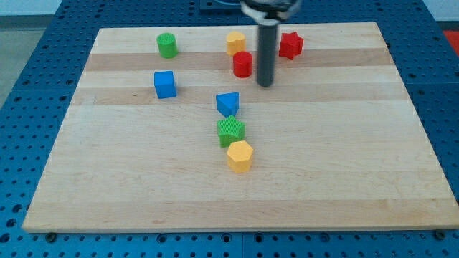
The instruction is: Move the blue triangle closer to the blue cube
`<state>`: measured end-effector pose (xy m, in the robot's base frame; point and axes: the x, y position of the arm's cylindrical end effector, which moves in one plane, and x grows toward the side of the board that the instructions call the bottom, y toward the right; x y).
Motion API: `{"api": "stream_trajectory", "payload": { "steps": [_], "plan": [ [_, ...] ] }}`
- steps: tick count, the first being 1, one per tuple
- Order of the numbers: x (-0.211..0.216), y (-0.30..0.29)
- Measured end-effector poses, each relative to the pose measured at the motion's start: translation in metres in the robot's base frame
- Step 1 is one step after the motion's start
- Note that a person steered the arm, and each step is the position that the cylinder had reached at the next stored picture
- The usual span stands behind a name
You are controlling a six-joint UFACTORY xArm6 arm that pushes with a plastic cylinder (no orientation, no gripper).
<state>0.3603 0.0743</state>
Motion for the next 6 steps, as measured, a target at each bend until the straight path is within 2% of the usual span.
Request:
{"api": "stream_trajectory", "payload": {
  "steps": [1, 2, 3, 4, 5, 6],
  "plan": [
    [0.043, 0.006],
    [0.074, -0.038],
    [0.073, -0.118],
    [0.055, -0.144],
    [0.046, -0.115],
    [0.028, -0.061]
  ]
}}
